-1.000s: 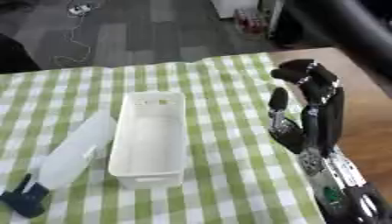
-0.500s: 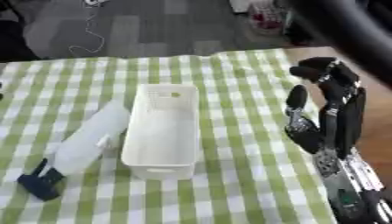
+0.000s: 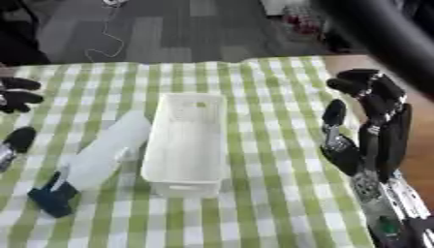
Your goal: Pick up objects on the table and place them in the box.
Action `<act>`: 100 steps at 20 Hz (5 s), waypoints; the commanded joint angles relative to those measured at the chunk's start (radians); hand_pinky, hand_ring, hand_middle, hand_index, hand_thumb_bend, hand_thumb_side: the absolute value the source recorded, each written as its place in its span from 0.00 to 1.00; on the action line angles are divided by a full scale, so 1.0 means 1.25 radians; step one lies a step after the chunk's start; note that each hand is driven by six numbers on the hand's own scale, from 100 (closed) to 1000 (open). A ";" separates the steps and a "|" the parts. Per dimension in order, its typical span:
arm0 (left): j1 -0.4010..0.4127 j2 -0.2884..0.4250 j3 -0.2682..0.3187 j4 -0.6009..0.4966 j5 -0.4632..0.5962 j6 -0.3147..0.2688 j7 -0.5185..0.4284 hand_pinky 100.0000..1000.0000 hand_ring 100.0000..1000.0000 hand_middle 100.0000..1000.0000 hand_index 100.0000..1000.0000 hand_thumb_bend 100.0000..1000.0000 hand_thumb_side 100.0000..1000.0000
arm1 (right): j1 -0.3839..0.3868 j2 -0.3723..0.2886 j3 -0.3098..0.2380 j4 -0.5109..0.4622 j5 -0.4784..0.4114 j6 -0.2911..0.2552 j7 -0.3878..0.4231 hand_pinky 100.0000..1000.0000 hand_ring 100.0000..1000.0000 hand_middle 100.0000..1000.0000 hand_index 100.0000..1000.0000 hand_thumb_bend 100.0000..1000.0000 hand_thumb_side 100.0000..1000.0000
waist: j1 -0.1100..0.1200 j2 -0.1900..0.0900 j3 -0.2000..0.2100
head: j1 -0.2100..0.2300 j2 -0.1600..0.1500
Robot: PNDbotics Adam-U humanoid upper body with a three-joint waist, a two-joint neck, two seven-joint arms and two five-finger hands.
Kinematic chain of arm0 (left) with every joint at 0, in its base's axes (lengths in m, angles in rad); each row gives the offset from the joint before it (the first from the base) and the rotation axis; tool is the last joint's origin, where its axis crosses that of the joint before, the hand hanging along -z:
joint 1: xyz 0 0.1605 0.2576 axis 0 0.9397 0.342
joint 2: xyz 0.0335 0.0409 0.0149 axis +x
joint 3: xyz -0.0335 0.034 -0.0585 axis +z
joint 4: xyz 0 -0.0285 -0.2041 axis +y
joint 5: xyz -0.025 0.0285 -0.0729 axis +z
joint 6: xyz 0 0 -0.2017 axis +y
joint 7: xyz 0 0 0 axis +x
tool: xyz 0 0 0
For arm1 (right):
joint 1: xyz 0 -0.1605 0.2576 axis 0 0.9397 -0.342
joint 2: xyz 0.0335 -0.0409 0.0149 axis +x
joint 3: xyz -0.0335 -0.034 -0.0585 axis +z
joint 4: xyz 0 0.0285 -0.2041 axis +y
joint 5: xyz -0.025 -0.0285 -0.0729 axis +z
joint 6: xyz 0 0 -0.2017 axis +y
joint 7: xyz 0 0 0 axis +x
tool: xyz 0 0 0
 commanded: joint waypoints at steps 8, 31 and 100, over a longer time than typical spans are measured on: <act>-0.036 -0.001 -0.027 0.015 -0.063 0.028 -0.137 0.62 0.74 0.83 0.84 0.06 1.00 | 0.002 -0.014 0.006 -0.011 -0.002 -0.038 -0.035 0.24 0.35 0.50 0.58 0.00 0.92 | 0.002 -0.014 0.001 | 0.008 -0.003; -0.119 0.001 -0.082 0.104 -0.091 0.001 -0.275 0.83 0.83 0.88 0.87 0.17 1.00 | -0.004 -0.026 0.006 -0.011 -0.018 -0.043 -0.026 0.24 0.35 0.50 0.58 0.00 0.92 | 0.009 -0.019 -0.003 | 0.002 -0.022; -0.287 0.035 -0.169 0.424 -0.297 -0.070 -0.381 0.62 0.83 0.91 0.97 0.27 1.00 | -0.053 -0.051 -0.010 -0.011 -0.075 -0.060 -0.010 0.24 0.35 0.50 0.57 0.00 0.91 | 0.029 -0.014 -0.051 | 0.032 -0.092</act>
